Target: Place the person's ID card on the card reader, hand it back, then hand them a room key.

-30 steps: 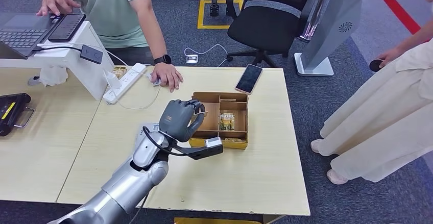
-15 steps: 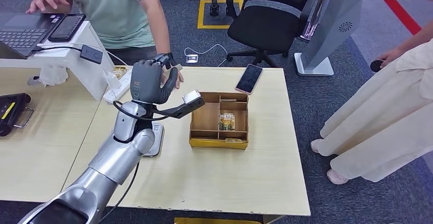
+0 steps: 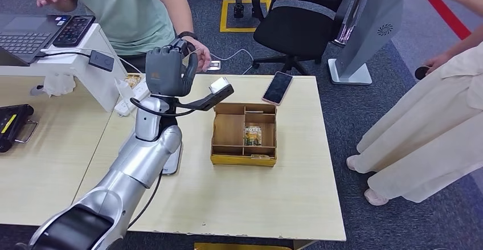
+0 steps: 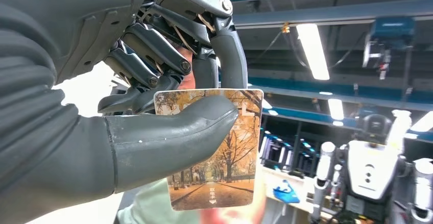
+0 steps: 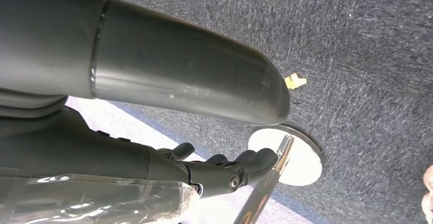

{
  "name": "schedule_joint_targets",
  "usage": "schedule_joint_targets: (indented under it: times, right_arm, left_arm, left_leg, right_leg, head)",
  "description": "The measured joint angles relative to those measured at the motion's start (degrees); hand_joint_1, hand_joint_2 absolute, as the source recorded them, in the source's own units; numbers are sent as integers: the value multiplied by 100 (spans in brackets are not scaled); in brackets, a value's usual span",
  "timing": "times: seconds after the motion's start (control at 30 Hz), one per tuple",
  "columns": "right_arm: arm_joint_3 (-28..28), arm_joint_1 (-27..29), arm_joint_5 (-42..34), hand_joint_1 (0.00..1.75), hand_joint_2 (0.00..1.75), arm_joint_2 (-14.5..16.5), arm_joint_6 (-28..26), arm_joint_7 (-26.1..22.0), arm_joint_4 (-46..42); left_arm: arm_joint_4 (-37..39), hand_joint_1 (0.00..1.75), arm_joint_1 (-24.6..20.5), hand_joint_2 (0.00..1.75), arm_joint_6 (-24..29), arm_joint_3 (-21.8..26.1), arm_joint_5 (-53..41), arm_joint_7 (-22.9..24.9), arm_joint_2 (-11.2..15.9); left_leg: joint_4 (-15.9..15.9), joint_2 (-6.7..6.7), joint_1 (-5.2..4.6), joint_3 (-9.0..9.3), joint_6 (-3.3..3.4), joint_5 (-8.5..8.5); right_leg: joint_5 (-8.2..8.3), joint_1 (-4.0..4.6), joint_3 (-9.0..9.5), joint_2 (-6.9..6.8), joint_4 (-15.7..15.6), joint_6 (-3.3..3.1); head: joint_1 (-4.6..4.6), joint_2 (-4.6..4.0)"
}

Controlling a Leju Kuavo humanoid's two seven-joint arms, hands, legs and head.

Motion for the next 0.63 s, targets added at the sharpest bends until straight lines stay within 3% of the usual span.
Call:
schedule_joint_targets:
  times: [0.23, 0.63]
  right_arm:
    - [37, -2, -8, 0, 0, 2, 0, 15, 28]
    - [85, 0, -83, 0, 0, 8, 0, 14, 35]
  left_arm:
    - [204, 175, -36, 175, 1, 485, -167, -55, -245]
    - [461, 175, -42, 175, 2, 763, -375, -122, -394]
  left_leg:
    - [0, 0, 0, 0, 0, 0]
    - [0, 0, 0, -1, 0, 0]
  right_leg:
    - [0, 0, 0, -1, 0, 0]
    - [0, 0, 0, -2, 0, 0]
  head:
    - [-1, 0]
    - [-1, 0]
